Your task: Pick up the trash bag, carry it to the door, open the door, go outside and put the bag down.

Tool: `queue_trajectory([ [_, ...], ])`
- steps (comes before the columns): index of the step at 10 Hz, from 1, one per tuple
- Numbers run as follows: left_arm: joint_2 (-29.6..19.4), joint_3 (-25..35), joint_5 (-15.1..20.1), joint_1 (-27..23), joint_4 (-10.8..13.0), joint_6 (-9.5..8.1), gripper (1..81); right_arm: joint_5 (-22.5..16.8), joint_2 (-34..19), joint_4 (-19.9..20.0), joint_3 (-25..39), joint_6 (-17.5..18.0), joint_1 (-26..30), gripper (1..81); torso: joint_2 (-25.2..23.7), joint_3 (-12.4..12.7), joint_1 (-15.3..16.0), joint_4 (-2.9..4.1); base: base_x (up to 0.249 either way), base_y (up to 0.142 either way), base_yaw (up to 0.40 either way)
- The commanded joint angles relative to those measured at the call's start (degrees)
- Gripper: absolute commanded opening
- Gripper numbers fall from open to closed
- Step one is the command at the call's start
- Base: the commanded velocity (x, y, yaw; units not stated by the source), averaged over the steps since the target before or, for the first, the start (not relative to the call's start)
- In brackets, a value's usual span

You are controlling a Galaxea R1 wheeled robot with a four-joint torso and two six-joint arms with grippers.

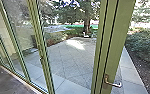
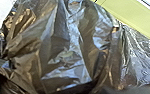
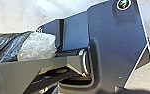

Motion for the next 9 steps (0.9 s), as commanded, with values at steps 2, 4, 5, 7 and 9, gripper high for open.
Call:
queue_trajectory([
  [2,-0.36,0.17,3.39,-1.73,-0.11,-0.12,1.0,-2.77,-0.72,-0.09,1.3,0.42,1.27,81.1,0.0,0.0,-0.02,0.0,0.0,0.0,0.0],
  [4,-0.71,0.17,4.61,-1.73,0.15,-0.12,1.0,-2.42,-2.31,-0.17,4.56,0.42,0.83,81.1,0.0,0.0,-0.05,0.0,0.0,0.0,0.0],
  [5,-0.62,0.44,5.41,-1.73,0.24,-0.12,1.0,-2.24,-4.24,-0.17,7.9,0.42,0.65,81.1,0.0,0.0,-0.05,0.0,0.0,0.0,0.0],
  [7,-0.53,0.52,5.49,-1.73,0.24,-0.12,1.0,-2.15,-8.96,-0.17,15.69,0.34,0.65,81.1,0.0,0.0,-0.05,0.0,0.0,0.0,0.0],
  [9,-0.62,0.52,5.49,-1.64,0.24,-0.12,1.0,-2.24,-12.14,-0.26,20.63,0.34,0.65,81.1,0.0,0.0,-0.05,0.0,0.0,0.0,0.0],
])
